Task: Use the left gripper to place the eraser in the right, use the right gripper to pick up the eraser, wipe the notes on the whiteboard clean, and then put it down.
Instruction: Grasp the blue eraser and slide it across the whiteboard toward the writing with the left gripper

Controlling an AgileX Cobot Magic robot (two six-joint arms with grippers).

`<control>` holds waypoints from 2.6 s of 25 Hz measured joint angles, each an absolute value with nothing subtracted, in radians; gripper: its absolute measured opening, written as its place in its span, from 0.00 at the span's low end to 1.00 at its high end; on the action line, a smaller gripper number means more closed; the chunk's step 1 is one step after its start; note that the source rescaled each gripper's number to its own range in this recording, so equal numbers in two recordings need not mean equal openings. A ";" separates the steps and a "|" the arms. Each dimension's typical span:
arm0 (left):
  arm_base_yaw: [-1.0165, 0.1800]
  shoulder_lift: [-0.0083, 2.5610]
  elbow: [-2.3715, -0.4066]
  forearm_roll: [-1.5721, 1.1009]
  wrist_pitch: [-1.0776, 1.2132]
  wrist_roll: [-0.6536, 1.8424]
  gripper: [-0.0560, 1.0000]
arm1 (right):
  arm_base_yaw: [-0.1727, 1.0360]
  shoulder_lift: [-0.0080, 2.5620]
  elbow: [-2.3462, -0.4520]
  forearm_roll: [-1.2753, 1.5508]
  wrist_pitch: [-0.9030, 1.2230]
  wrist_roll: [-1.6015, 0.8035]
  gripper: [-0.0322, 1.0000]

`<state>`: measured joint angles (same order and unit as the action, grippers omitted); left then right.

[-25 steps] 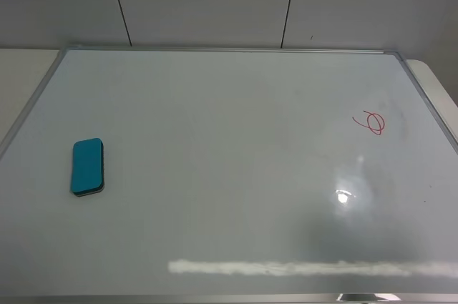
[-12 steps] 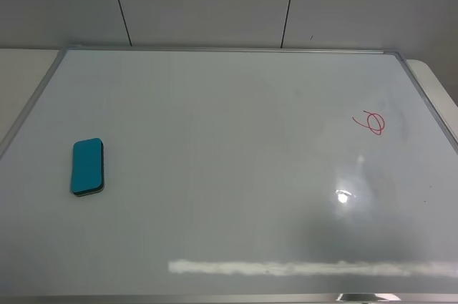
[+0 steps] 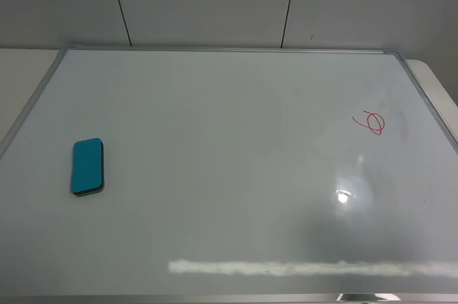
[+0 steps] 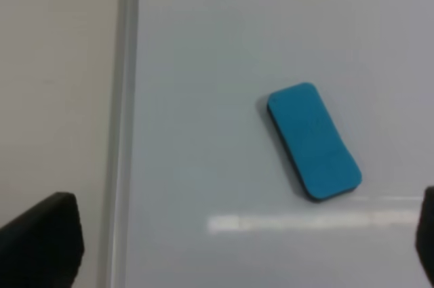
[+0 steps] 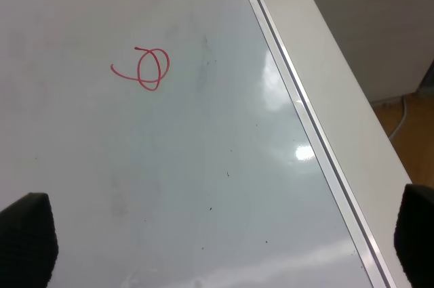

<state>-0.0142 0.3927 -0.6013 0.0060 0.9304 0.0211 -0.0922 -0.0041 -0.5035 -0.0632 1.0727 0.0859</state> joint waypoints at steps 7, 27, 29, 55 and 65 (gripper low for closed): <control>-0.014 0.803 -0.697 -0.026 0.858 -0.064 0.80 | -0.092 -0.004 -0.503 -0.063 1.073 0.086 1.00; -0.210 1.475 -0.847 -0.185 0.783 -0.203 0.05 | -0.092 -0.004 -0.503 -0.063 1.073 0.086 1.00; -0.210 1.523 -0.847 -0.176 0.760 -0.205 0.05 | -0.092 -0.004 -0.503 -0.063 1.073 0.086 1.00; -0.183 1.778 -0.733 -0.131 0.441 -0.304 0.05 | -0.092 -0.004 -0.503 -0.063 1.073 0.086 1.00; -0.397 1.825 -0.745 -0.416 0.194 -0.360 0.05 | -0.092 -0.004 -0.503 -0.063 1.073 0.086 1.00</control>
